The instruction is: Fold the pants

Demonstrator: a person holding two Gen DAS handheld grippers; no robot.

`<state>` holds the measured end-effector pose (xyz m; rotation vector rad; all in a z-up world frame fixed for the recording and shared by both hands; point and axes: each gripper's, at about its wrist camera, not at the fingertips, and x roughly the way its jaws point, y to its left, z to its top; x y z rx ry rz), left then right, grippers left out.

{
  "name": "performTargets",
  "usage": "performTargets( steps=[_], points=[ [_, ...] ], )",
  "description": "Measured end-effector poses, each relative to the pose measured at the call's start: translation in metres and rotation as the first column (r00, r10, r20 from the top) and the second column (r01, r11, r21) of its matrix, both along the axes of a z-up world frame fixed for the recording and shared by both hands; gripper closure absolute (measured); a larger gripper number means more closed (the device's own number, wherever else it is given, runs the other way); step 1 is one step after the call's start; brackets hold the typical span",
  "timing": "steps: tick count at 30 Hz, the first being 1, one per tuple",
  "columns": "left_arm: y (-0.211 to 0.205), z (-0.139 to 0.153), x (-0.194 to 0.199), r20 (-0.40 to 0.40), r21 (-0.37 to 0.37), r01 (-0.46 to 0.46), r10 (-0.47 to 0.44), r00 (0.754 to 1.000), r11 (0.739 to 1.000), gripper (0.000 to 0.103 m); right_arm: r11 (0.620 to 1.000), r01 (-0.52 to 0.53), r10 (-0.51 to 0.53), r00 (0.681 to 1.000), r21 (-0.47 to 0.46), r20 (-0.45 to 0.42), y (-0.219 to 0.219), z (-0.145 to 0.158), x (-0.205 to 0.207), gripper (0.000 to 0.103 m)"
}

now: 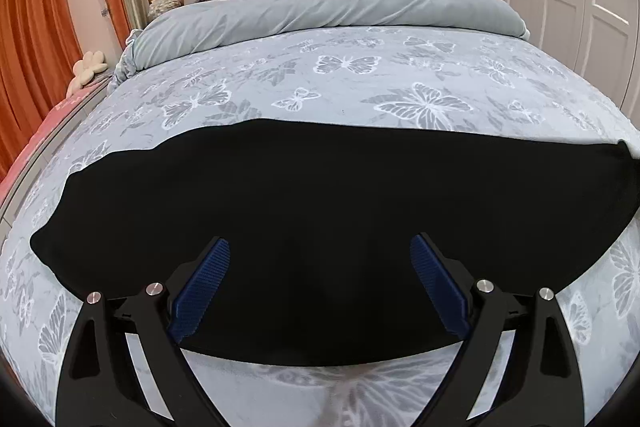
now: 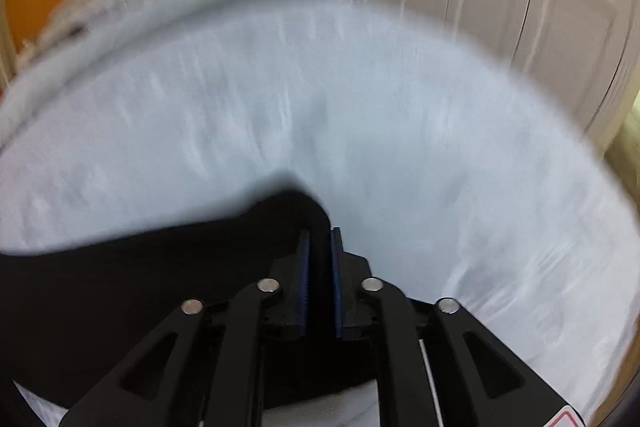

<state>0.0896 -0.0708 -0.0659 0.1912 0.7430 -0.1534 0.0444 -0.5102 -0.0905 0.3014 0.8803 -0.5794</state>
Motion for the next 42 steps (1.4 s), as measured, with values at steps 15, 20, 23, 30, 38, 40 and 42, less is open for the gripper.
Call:
performTargets(
  steps=[15,20,23,30,38,40,42],
  points=[
    [0.004,0.002,0.003,-0.009,0.001,-0.024,0.024,1.0,1.0,0.01,0.999,-0.022,0.019,0.997,0.043,0.073,0.012,0.013,0.02,0.095],
    [0.009,0.002,0.008,-0.026,-0.011,-0.04,0.039,0.999,0.999,0.01,0.997,-0.055,0.062,0.99,-0.053,0.125,0.04,0.047,0.019,0.083],
    [0.011,0.001,0.009,-0.029,-0.007,-0.054,0.053,0.998,0.999,0.01,0.997,-0.046,0.046,0.999,-0.057,-0.003,0.034,0.012,0.035,0.083],
    [0.011,-0.002,0.012,-0.026,0.015,-0.075,0.075,0.997,0.997,0.01,0.995,-0.058,0.063,0.996,-0.08,0.058,0.056,0.045,0.013,0.052],
    [0.013,-0.001,0.011,-0.031,0.014,-0.068,0.068,0.997,0.998,0.01,0.999,0.045,-0.044,0.999,0.02,-0.006,0.043,0.039,-0.047,0.034],
    [0.014,0.001,0.01,-0.032,-0.001,-0.07,0.07,0.997,0.998,0.01,0.99,0.087,-0.09,0.996,0.109,0.018,0.024,0.029,-0.057,0.034],
    [0.015,0.003,0.009,-0.027,-0.002,-0.072,0.072,0.997,0.997,0.009,0.97,0.124,-0.137,0.989,0.211,0.05,0.005,0.017,-0.065,0.034]
  ],
)
